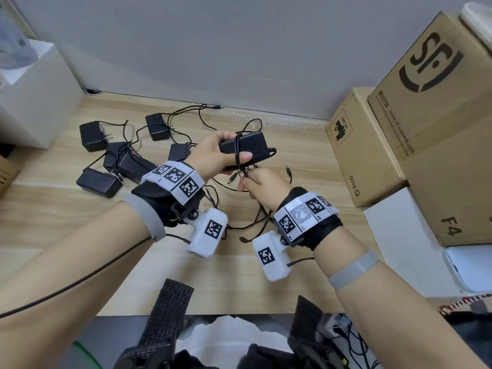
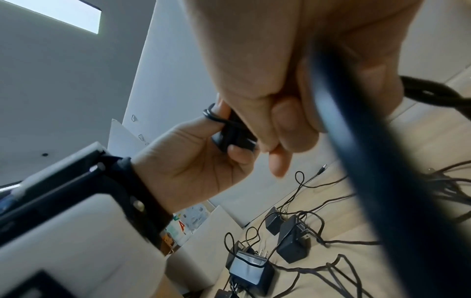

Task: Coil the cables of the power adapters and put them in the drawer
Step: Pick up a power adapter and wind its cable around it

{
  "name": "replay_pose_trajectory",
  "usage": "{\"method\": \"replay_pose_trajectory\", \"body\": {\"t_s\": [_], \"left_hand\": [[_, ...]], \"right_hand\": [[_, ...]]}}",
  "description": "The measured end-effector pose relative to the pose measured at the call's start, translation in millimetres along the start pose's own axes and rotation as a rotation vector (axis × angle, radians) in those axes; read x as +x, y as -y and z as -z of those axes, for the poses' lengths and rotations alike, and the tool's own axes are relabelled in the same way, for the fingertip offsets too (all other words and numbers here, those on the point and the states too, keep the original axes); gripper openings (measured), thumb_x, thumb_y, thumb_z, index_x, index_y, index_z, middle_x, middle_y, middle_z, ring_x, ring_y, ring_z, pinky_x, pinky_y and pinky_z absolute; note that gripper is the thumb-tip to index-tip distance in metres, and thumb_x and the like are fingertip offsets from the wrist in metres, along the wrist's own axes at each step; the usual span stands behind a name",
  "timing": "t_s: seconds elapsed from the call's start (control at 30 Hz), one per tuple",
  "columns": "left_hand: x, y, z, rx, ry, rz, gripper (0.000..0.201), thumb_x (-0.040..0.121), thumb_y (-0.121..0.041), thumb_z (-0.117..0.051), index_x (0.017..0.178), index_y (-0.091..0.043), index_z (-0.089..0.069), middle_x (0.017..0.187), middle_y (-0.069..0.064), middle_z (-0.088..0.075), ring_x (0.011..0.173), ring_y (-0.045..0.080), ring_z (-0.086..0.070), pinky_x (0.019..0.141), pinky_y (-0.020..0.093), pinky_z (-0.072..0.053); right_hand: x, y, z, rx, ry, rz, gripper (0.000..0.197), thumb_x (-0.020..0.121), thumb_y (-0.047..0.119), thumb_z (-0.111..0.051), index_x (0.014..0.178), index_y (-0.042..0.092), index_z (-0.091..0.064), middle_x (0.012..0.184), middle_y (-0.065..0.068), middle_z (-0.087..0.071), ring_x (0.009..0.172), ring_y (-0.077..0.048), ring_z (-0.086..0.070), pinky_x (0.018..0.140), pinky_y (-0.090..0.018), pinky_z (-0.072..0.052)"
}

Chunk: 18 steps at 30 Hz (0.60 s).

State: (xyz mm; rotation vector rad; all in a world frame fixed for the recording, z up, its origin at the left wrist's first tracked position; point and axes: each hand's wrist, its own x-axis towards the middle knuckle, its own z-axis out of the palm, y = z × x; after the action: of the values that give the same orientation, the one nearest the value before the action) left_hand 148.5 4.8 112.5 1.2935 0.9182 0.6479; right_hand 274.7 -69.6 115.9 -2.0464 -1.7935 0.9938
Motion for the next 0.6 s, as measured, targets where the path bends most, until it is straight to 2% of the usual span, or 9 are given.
{"method": "replay_pose_trajectory", "body": {"t_s": [0.1,0.17,0.27,0.37,0.43,0.47,0.53,0.6], "left_hand": [[3,6,2,0.032,-0.073,-0.008,0.030,0.076,-0.009,-0.073,0.091,-0.022,-0.050,0.086,-0.003,-0.057,0.070,0.011,-0.058,0.051,0.017,-0.046],[5,10,6,0.136,-0.127,-0.030,0.035,0.073,-0.010,-0.076,0.096,-0.020,-0.050,0.086,-0.005,-0.056,0.071,0.010,-0.056,0.053,0.018,-0.046],[7,15,15,0.363,-0.127,-0.036,0.041,0.068,-0.012,-0.079,0.095,-0.020,-0.050,0.082,-0.007,-0.054,0.074,0.014,-0.053,0.065,0.028,-0.048],[6,15,22,0.571,-0.079,-0.007,0.040,0.066,-0.011,-0.080,0.093,-0.021,-0.053,0.078,-0.009,-0.054,0.078,0.017,-0.054,0.069,0.029,-0.047],[5,13,24,0.615,-0.020,0.033,0.043,0.061,-0.014,-0.084,0.092,-0.021,-0.055,0.080,-0.009,-0.057,0.080,0.015,-0.056,0.073,0.029,-0.050],[3,11,23,0.643,0.029,0.055,0.044,0.060,-0.016,-0.086,0.091,-0.022,-0.055,0.080,-0.009,-0.058,0.078,0.013,-0.056,0.072,0.028,-0.049],[0,5,21,0.723,0.158,0.102,0.043,0.061,-0.018,-0.085,0.091,-0.024,-0.055,0.080,-0.007,-0.058,0.071,0.011,-0.053,0.062,0.024,-0.046],[-3,-1,22,0.717,0.306,0.140,0.040,0.063,-0.016,-0.084,0.092,-0.024,-0.056,0.080,-0.003,-0.059,0.067,0.012,-0.054,0.056,0.021,-0.046]], "right_hand": [[-5,3,0,0.023,0.026,0.023,0.023,0.093,0.018,-0.044,0.080,0.019,-0.062,0.060,0.009,-0.047,0.060,-0.007,-0.044,0.063,-0.026,-0.036],[-7,8,-1,-0.025,0.034,0.066,0.022,0.093,0.021,-0.046,0.084,0.017,-0.066,0.060,0.010,-0.046,0.060,-0.009,-0.044,0.060,-0.027,-0.035],[-11,15,6,-0.152,-0.084,0.133,0.019,0.090,0.029,-0.053,0.093,0.020,-0.069,0.068,0.006,-0.053,0.074,-0.016,-0.049,0.067,-0.027,-0.032],[-13,18,19,-0.203,-0.202,0.180,0.016,0.086,0.036,-0.058,0.095,0.030,-0.071,0.089,0.004,-0.069,0.087,-0.017,-0.058,0.071,-0.027,-0.036],[-13,19,25,-0.240,-0.265,0.203,0.015,0.084,0.037,-0.061,0.093,0.031,-0.072,0.093,0.005,-0.071,0.093,-0.018,-0.059,0.077,-0.026,-0.034],[-11,19,27,-0.275,-0.283,0.224,0.015,0.084,0.036,-0.061,0.093,0.030,-0.072,0.094,0.006,-0.071,0.095,-0.018,-0.059,0.081,-0.027,-0.031],[-6,17,28,-0.358,-0.293,0.281,0.017,0.086,0.036,-0.059,0.094,0.028,-0.072,0.097,0.008,-0.071,0.097,-0.017,-0.058,0.084,-0.027,-0.023],[-3,12,29,-0.411,-0.313,0.314,0.019,0.087,0.038,-0.057,0.096,0.028,-0.071,0.096,0.008,-0.069,0.097,-0.015,-0.057,0.082,-0.027,-0.018]]}}
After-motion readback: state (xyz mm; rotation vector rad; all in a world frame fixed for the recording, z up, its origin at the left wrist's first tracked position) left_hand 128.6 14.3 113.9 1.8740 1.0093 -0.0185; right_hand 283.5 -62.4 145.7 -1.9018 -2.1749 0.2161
